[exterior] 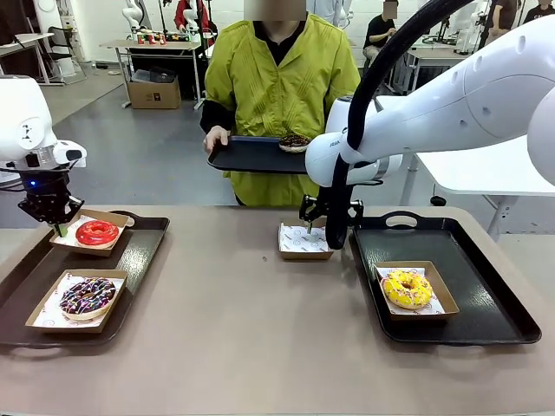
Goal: Individually package the donuts and arrange them on the tray.
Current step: Place the picked Paper togo box on the Handle tray while simultaneously picking up another Paper togo box from the table with the other hand.
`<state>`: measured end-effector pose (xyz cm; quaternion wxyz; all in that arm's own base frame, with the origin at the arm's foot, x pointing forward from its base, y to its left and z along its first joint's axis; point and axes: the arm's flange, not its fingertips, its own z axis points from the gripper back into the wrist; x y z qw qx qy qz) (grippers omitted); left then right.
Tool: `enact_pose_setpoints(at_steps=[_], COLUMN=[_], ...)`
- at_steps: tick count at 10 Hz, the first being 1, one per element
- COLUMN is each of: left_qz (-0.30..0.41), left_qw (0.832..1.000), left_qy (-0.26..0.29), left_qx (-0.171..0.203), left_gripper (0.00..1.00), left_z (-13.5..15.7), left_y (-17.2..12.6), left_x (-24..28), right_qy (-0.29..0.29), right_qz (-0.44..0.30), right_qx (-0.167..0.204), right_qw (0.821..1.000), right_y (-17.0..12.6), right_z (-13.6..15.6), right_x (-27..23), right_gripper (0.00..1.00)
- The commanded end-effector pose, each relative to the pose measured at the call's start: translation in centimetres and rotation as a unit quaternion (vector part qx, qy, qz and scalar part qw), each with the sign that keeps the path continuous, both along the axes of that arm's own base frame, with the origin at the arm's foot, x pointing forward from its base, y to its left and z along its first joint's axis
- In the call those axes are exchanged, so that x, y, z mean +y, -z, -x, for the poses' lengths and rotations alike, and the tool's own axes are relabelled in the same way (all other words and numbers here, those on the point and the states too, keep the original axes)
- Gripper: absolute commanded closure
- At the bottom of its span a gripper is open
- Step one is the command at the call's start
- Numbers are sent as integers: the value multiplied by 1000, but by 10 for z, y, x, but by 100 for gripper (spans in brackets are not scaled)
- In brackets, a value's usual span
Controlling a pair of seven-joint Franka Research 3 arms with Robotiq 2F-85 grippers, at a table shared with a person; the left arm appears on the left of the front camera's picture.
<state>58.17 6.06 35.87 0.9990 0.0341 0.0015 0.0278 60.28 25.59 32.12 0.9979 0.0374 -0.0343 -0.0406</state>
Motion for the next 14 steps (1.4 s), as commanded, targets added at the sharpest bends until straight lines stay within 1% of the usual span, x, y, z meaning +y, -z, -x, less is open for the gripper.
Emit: enact_pose_setpoints(at_steps=[1, 2, 3, 4, 8, 9, 10, 11, 12, 14], left_qz=[-6, -5, -4, -2, 13, 26, 29, 32, 37, 55], left_qw=[1000, 1000, 1000, 1000, 1000, 1000, 999, 999, 999, 998], left_qy=[3, 2, 3, 4, 8, 11, 14, 17, 20, 18], left_qx=[8, 7, 8, 8, 8, 10, 9, 9, 5, 12], left_gripper=[40, 0, 37, 0, 0, 22, 13, 2, 0, 0], left_z=[-2, -1, -1, 0, 4, 5, 5, 6, 10, 19], left_y=[-5, -6, -7, -7, -11, -13, -13, -15, -17, -22], left_x=[2, 3, 3, 3, 6, 8, 8, 7, 8, 13], right_qy=[-4, -2, 0, 2, 10, 12, 14, 15, 16, 6], right_qz=[-13, -14, -15, -15, -16, -15, -16, -17, -16, -10], right_qx=[-4, -5, -5, -5, -7, -6, -9, -11, -13, -6], right_qw=[1000, 1000, 1000, 1000, 1000, 1000, 1000, 1000, 1000, 1000], right_y=[3, 3, 3, 3, 1, 0, -2, -4, -5, -15], right_z=[2, 2, 1, 1, 0, 0, 1, 2, 3, 6], right_x=[-5, -6, -6, -6, -7, -7, -7, -7, -7, 0], right_gripper=[59, 100, 64, 100, 100, 100, 100, 100, 100, 100])
